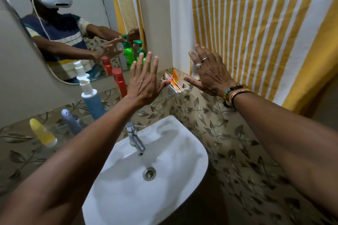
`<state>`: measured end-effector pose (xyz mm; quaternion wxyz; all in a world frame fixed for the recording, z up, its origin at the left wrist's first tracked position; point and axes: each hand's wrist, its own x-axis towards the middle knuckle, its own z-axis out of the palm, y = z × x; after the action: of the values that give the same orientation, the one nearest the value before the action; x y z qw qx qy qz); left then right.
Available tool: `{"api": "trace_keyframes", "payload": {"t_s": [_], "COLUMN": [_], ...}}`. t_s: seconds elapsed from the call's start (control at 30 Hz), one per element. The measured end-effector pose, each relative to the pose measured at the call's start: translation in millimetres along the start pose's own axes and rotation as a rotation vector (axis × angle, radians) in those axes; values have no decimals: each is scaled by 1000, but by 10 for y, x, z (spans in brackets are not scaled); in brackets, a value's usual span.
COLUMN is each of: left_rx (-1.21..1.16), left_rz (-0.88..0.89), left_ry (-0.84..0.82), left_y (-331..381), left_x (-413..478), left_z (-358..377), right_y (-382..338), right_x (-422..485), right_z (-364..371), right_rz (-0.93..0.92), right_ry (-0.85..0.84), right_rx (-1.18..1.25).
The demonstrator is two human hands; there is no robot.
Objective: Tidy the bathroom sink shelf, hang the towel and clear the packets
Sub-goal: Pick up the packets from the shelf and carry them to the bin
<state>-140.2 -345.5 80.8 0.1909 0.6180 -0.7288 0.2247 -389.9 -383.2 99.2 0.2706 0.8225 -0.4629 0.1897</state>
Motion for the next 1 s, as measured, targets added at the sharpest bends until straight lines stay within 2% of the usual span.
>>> {"api": "trace_keyframes", "payload": {"t_s": [0.4, 0.6, 0.73, 0.87, 1.0], "left_rx": [-222, -322, -359, -403, -480], "left_rz": [153, 196, 172, 118, 87], "left_ry": [-3, -63, -89, -114, -150], "left_y": [161, 210, 214, 214, 225], "left_x": [112, 66, 98, 159, 221], "left_z": [211, 352, 403, 434, 475], "right_y": [-97, -233, -350, -466, -472], "right_x": [-211, -241, -105, 100, 260], "right_z": [-117, -55, -29, 18, 81], "right_rz": [126, 130, 141, 221, 317], "right_ry": [-25, -30, -76, -187, -213], "right_rx": [-47, -75, 52, 270, 510]}}
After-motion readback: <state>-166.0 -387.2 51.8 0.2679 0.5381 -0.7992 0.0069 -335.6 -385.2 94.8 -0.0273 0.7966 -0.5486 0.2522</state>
